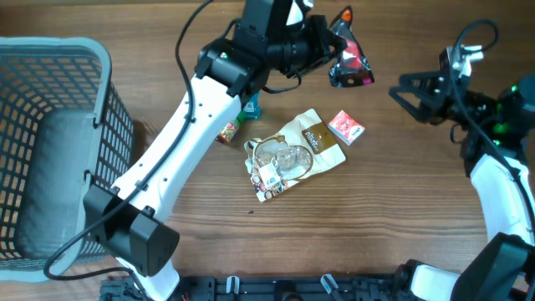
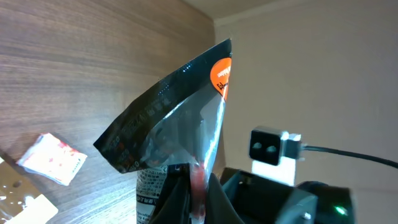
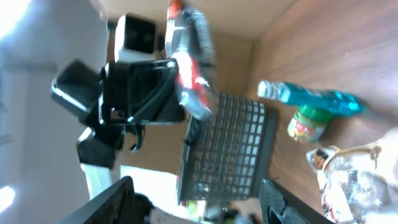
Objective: Scan the item barcode
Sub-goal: 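Grasp the package with the right gripper and open the left gripper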
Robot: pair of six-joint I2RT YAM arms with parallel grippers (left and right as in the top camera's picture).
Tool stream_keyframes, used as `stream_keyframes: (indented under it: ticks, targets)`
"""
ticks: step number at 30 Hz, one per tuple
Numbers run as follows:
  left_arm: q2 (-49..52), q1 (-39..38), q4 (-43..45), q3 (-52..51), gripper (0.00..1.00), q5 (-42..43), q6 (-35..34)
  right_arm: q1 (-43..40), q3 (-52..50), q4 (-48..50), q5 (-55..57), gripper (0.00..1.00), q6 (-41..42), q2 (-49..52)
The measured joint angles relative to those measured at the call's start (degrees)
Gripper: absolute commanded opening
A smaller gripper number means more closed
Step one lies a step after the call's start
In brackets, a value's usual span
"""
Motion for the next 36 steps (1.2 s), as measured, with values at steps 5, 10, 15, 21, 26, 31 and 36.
stream_keyframes:
  ticks: [5,10,15,21,26,31,36]
  targets:
    - [0.0,-1.0,0.0,0.0,0.04,0.0,-0.9,3.6,0.1,8.9,0.9,0.57,8.0,0.0]
    - [0.0,-1.6,0.0,0.0,0.04,0.0,-2.3,7.1,0.1,9.3,3.0,0.55,9.2,0.0]
    - [0.0,-2.1,0.0,0.0,0.04,0.0,-3.2,7.9,0.1,9.3,4.3,0.56,6.1,0.0]
    - [0.0,-2.1,0.4,0.0,0.04,0.4,-4.2,7.9,0.1,8.4,4.7,0.61,-0.1,0.0]
    - [0.0,-2.3,0.7,0.0,0.04,3.3,-4.7,7.9,0.1,4.9,6.1,0.60,-5.3,0.5]
    - [0.0,-2.5,1.3,0.0,0.04,5.6,-5.3,7.9,0.1,4.3,7.3,0.48,-7.8,3.6]
    - [0.0,-2.4,1.3,0.0,0.04,5.5,-5.5,7.9,0.1,4.5,7.3,0.39,-8.7,5.2]
